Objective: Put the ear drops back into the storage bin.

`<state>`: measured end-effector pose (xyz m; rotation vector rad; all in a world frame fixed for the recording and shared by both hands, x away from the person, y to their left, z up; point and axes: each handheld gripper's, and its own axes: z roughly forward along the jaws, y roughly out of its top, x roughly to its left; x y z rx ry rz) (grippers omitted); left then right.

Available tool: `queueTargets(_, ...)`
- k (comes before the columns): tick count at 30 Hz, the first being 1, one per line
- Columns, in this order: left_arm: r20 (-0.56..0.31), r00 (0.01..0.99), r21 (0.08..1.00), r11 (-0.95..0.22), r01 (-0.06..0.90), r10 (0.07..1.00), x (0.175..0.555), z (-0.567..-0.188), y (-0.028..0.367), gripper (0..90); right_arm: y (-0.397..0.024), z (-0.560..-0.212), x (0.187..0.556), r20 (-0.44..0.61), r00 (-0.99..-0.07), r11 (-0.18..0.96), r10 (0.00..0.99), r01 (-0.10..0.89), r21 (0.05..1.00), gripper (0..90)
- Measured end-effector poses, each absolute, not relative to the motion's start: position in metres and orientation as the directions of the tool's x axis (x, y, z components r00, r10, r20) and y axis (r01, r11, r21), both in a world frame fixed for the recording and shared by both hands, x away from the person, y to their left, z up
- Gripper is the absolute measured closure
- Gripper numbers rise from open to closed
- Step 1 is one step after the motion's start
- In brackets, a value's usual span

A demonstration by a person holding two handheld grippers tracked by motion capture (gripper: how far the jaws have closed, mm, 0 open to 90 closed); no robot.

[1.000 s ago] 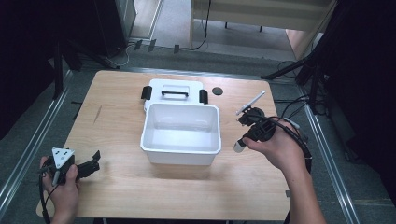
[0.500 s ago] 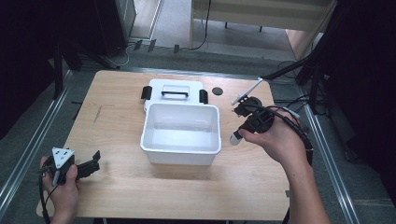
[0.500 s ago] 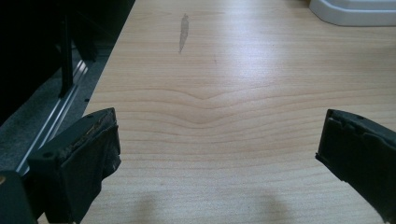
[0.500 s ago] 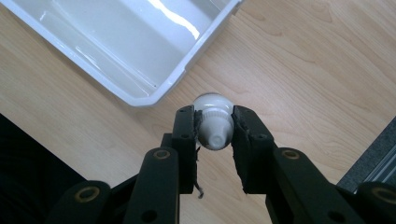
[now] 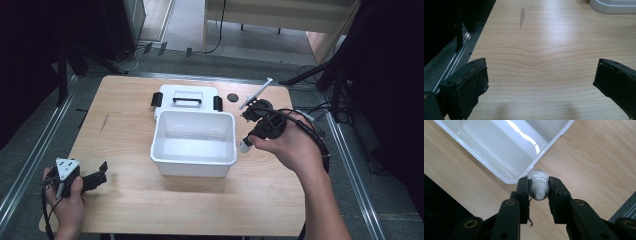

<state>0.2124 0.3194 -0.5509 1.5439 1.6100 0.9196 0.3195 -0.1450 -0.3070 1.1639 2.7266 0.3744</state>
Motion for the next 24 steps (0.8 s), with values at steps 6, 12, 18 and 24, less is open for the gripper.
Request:
queueTargets(6, -0.019, -0.030, 0.870, 0.031, 0.492, 0.999, 0.212, -0.551, 0.320, 0.0, -0.140, -0.304, 0.318, -0.044, -0.691, 0.672, 0.722, 0.683, 0.286, 72.4)
queueTargets(12, -0.012, -0.027, 0.870, 0.024, 0.492, 1.000, 0.213, -0.551, 0.319, 0.0, -0.134, -0.301, 0.317, -0.048, -0.702, 0.683, 0.711, 0.672, 0.286, 72.5)
queueTargets(18, -0.018, -0.028, 0.871, 0.029, 0.491, 0.999, 0.213, -0.551, 0.319, 0.0, -0.126, -0.301, 0.316, -0.047, -0.715, 0.695, 0.698, 0.660, 0.286, 72.4)
queueTargets(24, -0.019, -0.029, 0.871, 0.030, 0.490, 0.999, 0.212, -0.551, 0.319, 0.0, -0.119, -0.302, 0.316, -0.044, -0.728, 0.707, 0.684, 0.647, 0.285, 72.4)
